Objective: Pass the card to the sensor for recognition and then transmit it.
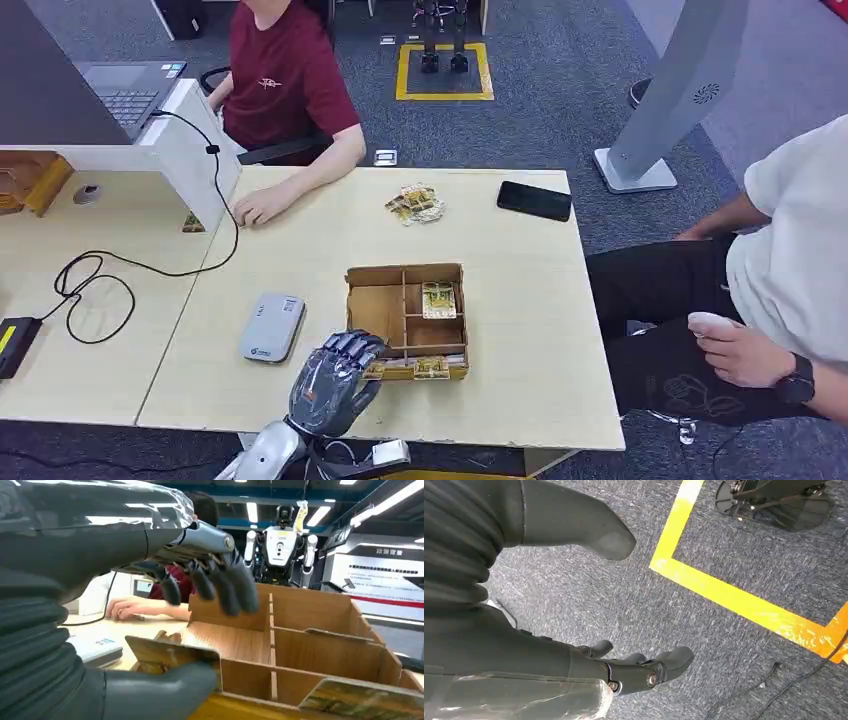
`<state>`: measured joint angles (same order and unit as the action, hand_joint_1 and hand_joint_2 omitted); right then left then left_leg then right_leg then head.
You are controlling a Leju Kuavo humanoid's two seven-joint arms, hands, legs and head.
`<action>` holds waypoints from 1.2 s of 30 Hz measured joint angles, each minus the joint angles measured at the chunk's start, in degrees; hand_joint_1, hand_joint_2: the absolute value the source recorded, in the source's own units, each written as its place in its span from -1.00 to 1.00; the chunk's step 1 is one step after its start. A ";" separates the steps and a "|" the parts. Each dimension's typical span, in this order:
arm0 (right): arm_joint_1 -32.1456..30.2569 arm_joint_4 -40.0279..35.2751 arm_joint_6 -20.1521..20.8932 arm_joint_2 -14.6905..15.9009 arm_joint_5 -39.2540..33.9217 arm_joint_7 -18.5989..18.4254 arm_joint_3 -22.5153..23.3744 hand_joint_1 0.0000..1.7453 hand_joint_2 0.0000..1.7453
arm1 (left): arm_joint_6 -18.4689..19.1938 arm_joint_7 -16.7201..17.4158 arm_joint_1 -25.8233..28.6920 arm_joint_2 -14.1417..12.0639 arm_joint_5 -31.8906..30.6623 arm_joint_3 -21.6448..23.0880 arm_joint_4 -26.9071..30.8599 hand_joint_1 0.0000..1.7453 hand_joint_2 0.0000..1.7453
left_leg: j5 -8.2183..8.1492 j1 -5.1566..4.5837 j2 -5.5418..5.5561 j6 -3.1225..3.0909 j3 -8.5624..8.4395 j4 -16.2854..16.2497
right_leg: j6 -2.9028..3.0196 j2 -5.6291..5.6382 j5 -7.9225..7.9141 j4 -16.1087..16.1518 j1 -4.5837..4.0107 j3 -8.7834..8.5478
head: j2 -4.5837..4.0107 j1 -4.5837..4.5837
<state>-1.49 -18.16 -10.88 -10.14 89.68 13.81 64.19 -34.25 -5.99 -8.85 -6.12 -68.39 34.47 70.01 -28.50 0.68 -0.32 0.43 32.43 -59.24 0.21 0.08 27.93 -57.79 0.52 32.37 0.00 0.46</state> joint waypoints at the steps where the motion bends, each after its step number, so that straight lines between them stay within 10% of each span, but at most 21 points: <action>1: 0.00 -0.07 0.02 -0.02 0.00 0.00 0.00 -1.00 1.00 | 0.04 0.00 -0.03 0.02 0.09 -0.02 -0.13 0.74 1.00 | 0.00 0.00 0.00 0.00 0.00 0.00 | 0.00 0.00 0.00 0.00 0.00 0.00 | 0.00 -0.02; 28: 0.50 0.28 -1.40 -0.66 0.00 2.34 0.94 -1.00 1.00 | 2.21 -4.85 -0.40 1.33 9.05 -1.27 -1.25 1.00 1.00 | 0.00 0.00 0.01 0.00 0.00 0.00 | 0.00 -0.01 0.00 0.00 0.00 0.00 | 0.00 0.00; 36: 0.44 0.50 -1.55 -0.66 0.00 1.62 1.95 -1.00 1.00 | 6.47 -6.49 -1.05 1.14 17.02 -1.81 9.50 1.00 1.00 | 0.02 -0.01 0.01 -0.02 0.01 -0.01 | 0.00 -0.01 -0.01 0.00 0.00 0.00 | 0.00 0.00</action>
<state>-1.05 -17.66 -12.44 -10.80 89.68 15.43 66.14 -27.78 -12.48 -9.89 -4.98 -51.37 32.66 79.51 -28.48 0.67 -0.31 0.41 32.45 -59.24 0.21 0.07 27.92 -57.79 0.52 32.37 0.00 0.46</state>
